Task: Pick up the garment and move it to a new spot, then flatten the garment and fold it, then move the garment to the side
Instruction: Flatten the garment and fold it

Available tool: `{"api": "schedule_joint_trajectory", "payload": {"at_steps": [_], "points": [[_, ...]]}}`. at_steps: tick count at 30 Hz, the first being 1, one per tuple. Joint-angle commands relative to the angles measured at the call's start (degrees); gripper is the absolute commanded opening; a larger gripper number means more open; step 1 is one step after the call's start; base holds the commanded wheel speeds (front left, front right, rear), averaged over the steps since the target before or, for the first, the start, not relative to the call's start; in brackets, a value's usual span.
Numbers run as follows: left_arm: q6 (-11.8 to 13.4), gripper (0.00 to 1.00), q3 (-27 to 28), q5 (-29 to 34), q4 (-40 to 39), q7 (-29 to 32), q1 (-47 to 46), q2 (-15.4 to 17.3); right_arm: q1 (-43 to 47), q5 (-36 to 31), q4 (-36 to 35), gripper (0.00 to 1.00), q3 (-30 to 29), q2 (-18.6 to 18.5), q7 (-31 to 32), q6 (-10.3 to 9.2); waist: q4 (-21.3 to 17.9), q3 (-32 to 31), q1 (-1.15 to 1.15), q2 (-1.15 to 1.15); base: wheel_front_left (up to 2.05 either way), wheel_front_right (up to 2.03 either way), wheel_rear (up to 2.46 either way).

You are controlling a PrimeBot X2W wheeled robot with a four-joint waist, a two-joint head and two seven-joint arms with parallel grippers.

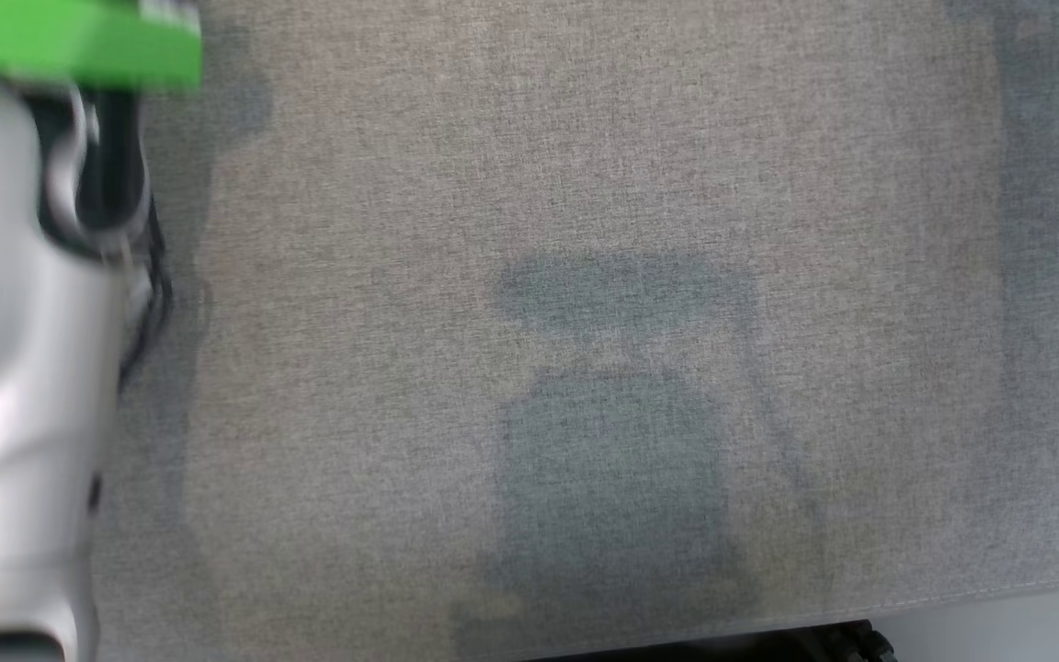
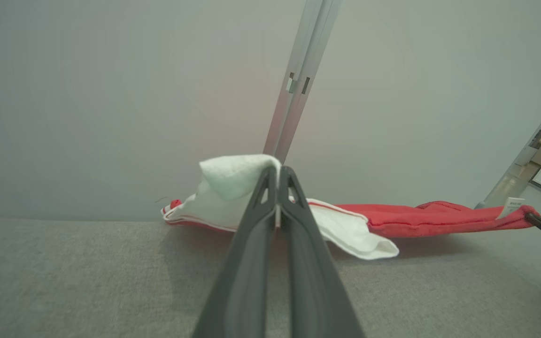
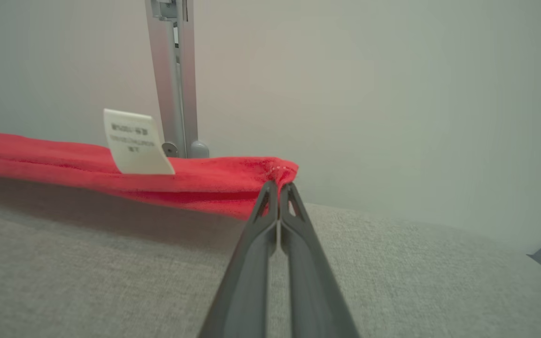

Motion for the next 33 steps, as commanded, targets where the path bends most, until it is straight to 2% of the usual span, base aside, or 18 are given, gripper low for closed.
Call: {"api": "schedule_joint_trajectory", "payload": {"at_steps": [1, 7, 15, 24, 33], "points": [[-0.16, 0.0, 0.16, -1.53, -1.51, -0.01, 4.83, 0.99, 3.57, 1.14, -1.1, 0.0, -0.08, -0.79, -0.22, -0.09, 2.59, -6.49, -0.02, -0.01, 0.0, 0.0, 0.0], [-0.18, 0.0, 1.85, -5.12, -10.09, -0.02, 27.53, 2.84, 18.93, 6.14, -6.84, 0.0, 0.64, -3.84, -0.23, -0.1, 2.15, -14.68, -0.02, -0.01, 0.0, 0.0, 0.0], [-0.18, 0.0, 4.04, -5.18, -18.89, -0.01, 50.16, -1.46, 34.35, 8.36, -11.44, 0.0, -0.83, -5.77, -0.22, -0.11, 1.95, -22.27, -0.02, -0.01, 0.0, 0.0, 0.0], [0.44, 0.0, 3.16, -2.15, -23.42, -0.01, 64.61, -5.13, 49.51, 8.08, -17.17, 0.0, -3.19, -6.69, -0.23, -0.11, 2.74, -29.24, -0.02, -0.01, 0.0, 0.0, 0.0], [2.46, 0.0, 2.76, -2.88, -29.44, 1.96, 69.76, -4.29, 57.62, 8.95, -22.02, 0.0, -5.42, -7.29, -0.23, -0.11, 2.64, -32.25, -0.02, -0.01, 0.0, 0.0, 0.0]]}}
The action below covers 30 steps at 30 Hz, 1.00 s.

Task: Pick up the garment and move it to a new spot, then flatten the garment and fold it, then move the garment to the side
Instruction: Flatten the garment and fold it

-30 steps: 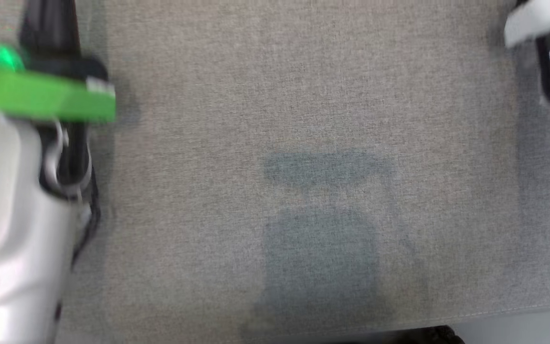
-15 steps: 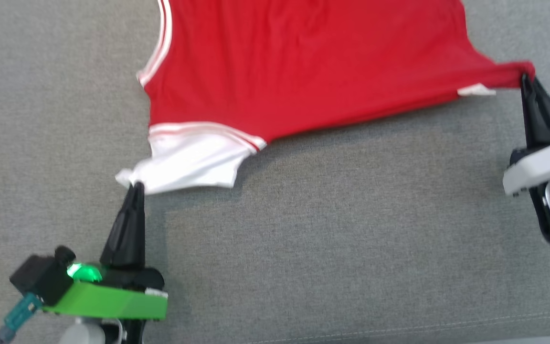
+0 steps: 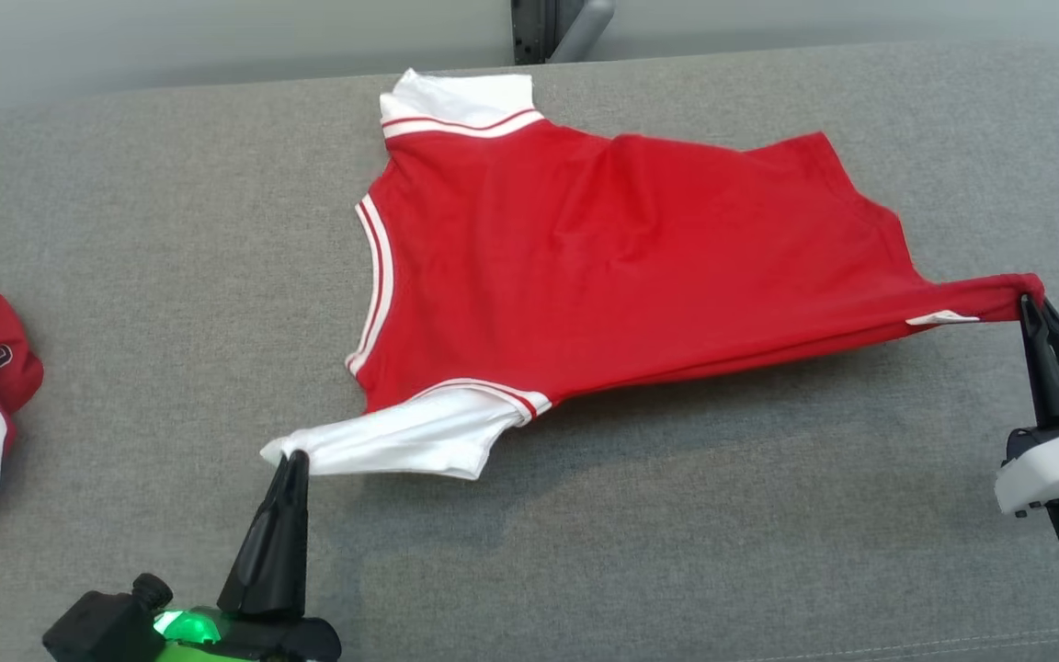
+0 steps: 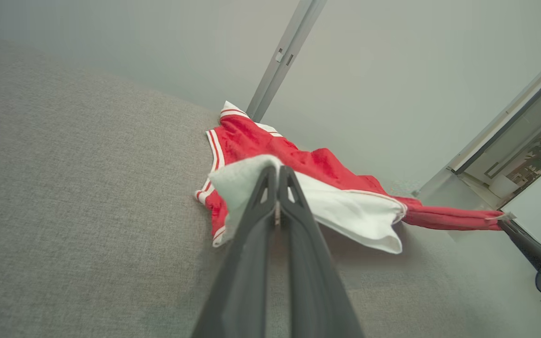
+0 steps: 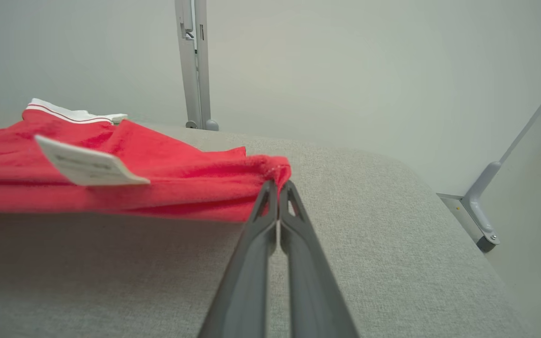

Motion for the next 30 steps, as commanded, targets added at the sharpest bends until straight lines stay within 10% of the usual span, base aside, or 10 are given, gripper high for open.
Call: {"api": "schedule_joint_trajectory", "payload": {"at_steps": [1, 9, 16, 30], "points": [[0.25, 0.0, 0.5, -0.11, -0.48, -0.06, 0.72, 0.59, 0.52, 0.2, -0.5, 0.0, -0.52, -0.35, -0.25, -0.14, -0.12, -1.27, 0.01, -0.01, 0.0, 0.0, 0.0], [0.88, 0.0, 2.16, -0.62, -8.84, 4.08, -4.0, 3.71, -0.77, -1.3, -6.98, 0.0, -1.83, -1.84, -0.25, -0.15, -0.71, -3.98, 0.01, -0.01, 0.0, 0.0, 0.0], [0.07, 0.0, 4.73, 0.02, -12.96, 17.18, -24.13, 12.87, -11.11, 1.87, -8.94, 0.0, 2.29, -7.53, 3.43, -0.14, -1.29, -7.78, 0.01, -0.01, 0.0, 0.0, 0.0], [-2.44, 0.0, -6.44, -4.08, 10.24, 34.08, -69.4, 15.69, -41.45, 27.24, -0.06, 0.0, 12.46, -11.69, 31.37, -0.12, -2.67, -11.26, 0.01, -0.01, 0.0, 0.0, 0.0]]}}
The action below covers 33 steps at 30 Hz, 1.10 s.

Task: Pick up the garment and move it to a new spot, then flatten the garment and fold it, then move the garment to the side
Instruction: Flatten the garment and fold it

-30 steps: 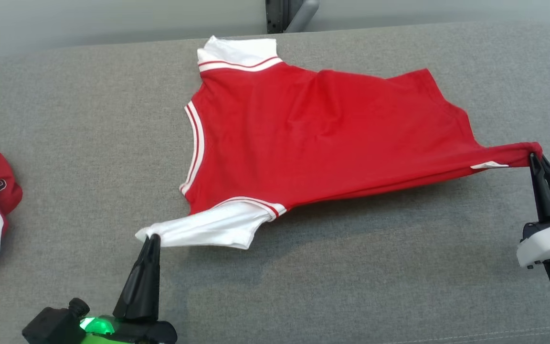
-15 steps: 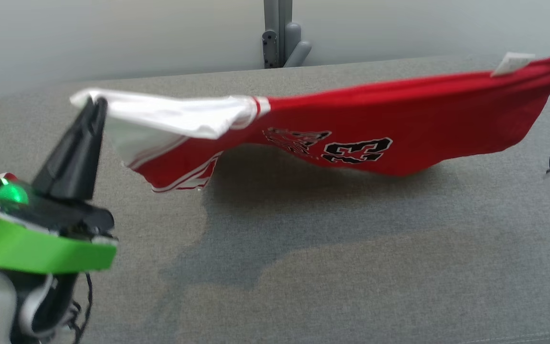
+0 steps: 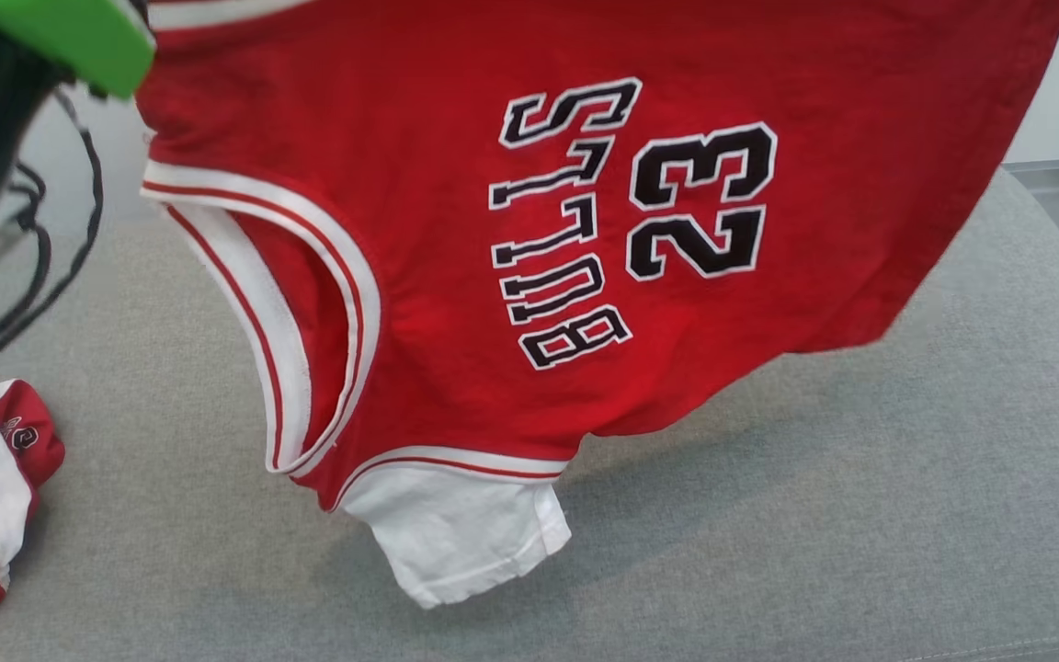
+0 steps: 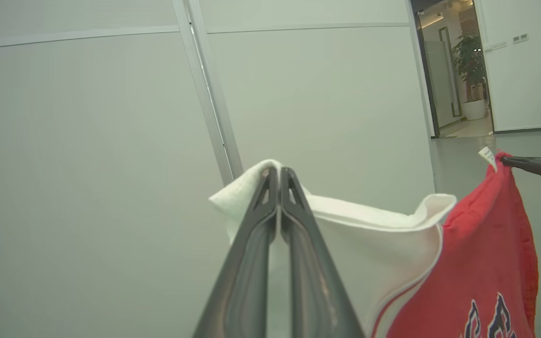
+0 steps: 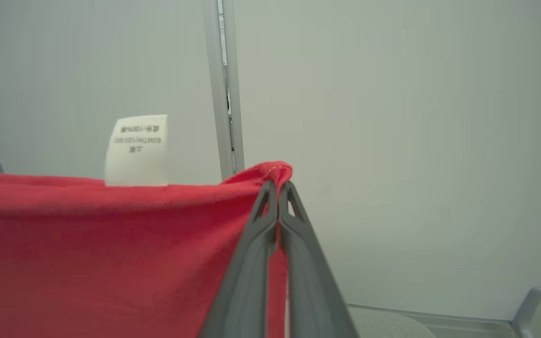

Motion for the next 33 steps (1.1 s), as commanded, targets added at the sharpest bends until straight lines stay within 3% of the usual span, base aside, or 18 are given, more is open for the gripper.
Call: {"api": "schedule_joint_trajectory", "payload": {"at_steps": [1, 7, 14, 21, 29, 32, 33], "points": [[-0.15, 0.0, -1.28, -0.78, 3.34, 1.28, -3.25, -0.06, -1.88, 1.25, 1.27, 0.0, 1.5, -1.15, 1.94, -0.08, -0.1, -0.03, 0.01, 0.0, 0.0, 0.0, 0.0], [-0.2, 0.0, -6.14, -2.65, 11.15, 4.54, -12.0, 0.41, -4.87, 5.14, 3.71, 0.0, 4.13, -5.67, 8.17, -0.08, 0.03, -0.07, 0.01, 0.0, 0.0, 0.0, 0.0], [-0.22, 0.0, -9.83, -5.38, 13.89, 5.17, -16.26, 1.06, -5.65, 8.96, 3.77, 0.0, 5.78, -7.84, 9.08, -0.08, -0.83, -0.85, 0.01, 0.0, 0.0, 0.0, 0.0], [1.6, 0.0, -8.19, -8.74, 17.9, 5.33, -16.76, -0.83, -7.0, 11.33, 1.94, 0.0, 7.9, -10.13, 9.32, -0.08, -1.09, -0.85, 0.01, 0.0, 0.0, 0.0, 0.0], [3.92, 0.0, -8.36, -9.66, 19.49, 8.94, -19.35, -1.51, -9.15, 10.48, 3.24, 0.0, 10.44, -10.12, 9.68, -0.08, -1.48, 1.58, 0.01, 0.0, 0.0, 0.0, 0.0], [4.0, 0.0, -8.83, -9.54, 20.64, 10.78, -21.27, -1.35, -11.49, 9.28, 4.52, 0.0, 11.21, -8.44, 9.8, -0.08, -1.63, 5.31, 0.01, 0.0, 0.0, 0.0, 0.0], [4.43, 0.0, -8.89, -8.87, 21.6, 11.18, -23.46, -1.24, -14.14, 7.51, 5.66, 0.0, 11.81, -7.29, 9.81, -0.08, -1.68, 9.15, 0.01, 0.0, 0.0, 0.0, 0.0]]}}
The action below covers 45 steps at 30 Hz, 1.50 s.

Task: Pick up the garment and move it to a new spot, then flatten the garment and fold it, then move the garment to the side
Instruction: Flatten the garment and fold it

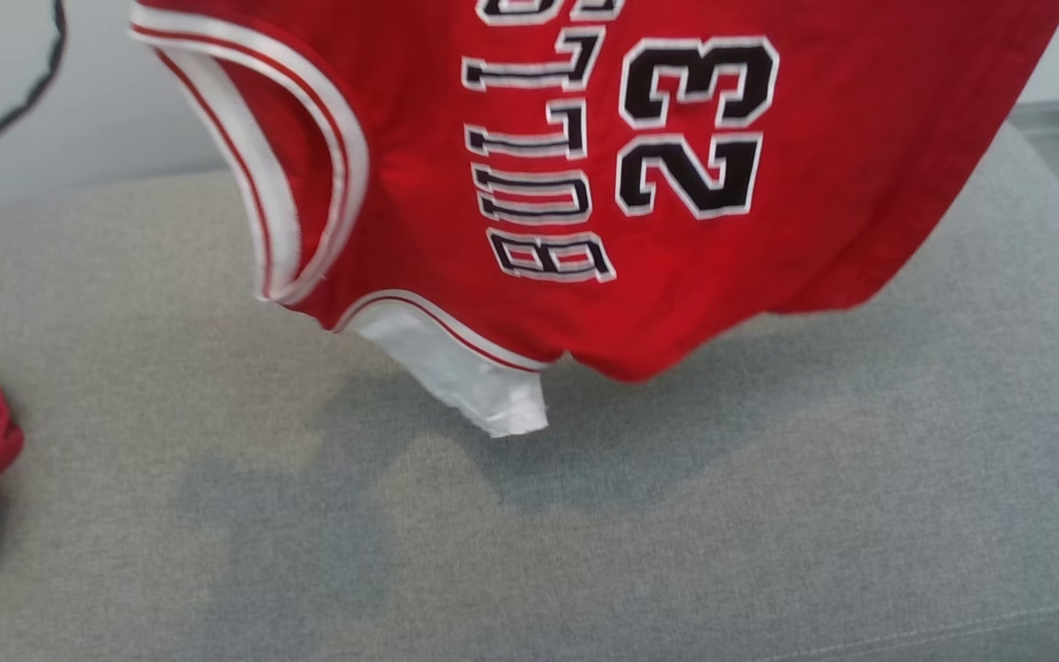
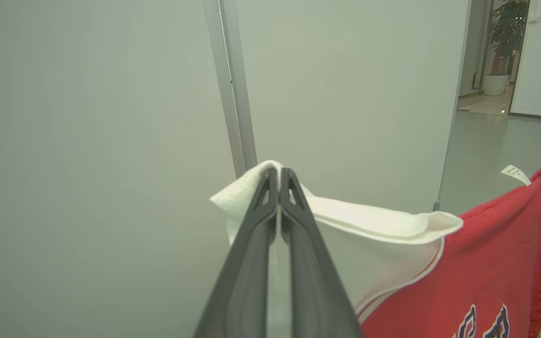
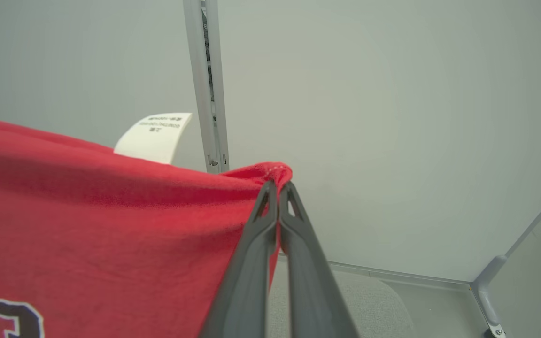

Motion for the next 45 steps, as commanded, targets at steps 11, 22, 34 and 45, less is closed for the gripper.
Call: {"api": "schedule_joint_trajectory", "payload": {"at_steps": [11, 22, 34, 45], "points": [[-2.8, 0.0, -2.24, 10.82, 17.29, -15.43, -15.08, 1.3, -22.4, -19.42, 21.37, 0.0, 1.46, 19.31, -16.99, -0.06, -5.85, 26.86, 0.0, 0.0, 0.0, 0.0, 0.0], [-3.82, 0.0, -5.06, 22.63, 24.75, -46.59, -33.33, -3.1, -39.44, -46.85, 35.29, 0.0, -14.22, 24.45, -40.72, -0.09, -5.44, 39.68, 0.0, 0.0, 0.0, 0.0, 0.0], [-4.23, 0.0, 0.16, 17.04, 18.64, -46.96, -11.28, -4.66, -24.39, -57.53, 36.92, 0.0, -25.78, 32.83, -40.64, -0.1, -1.26, 46.69, 0.0, 0.0, 0.0, 0.0, 0.0], [-4.25, 0.0, 1.15, 7.34, -3.7, -46.98, 23.94, 2.98, -5.58, -52.9, 27.42, 0.0, -25.63, 30.39, -40.63, -0.1, 0.46, 35.77, 0.0, 0.0, 0.0, 0.0, 0.0]]}}
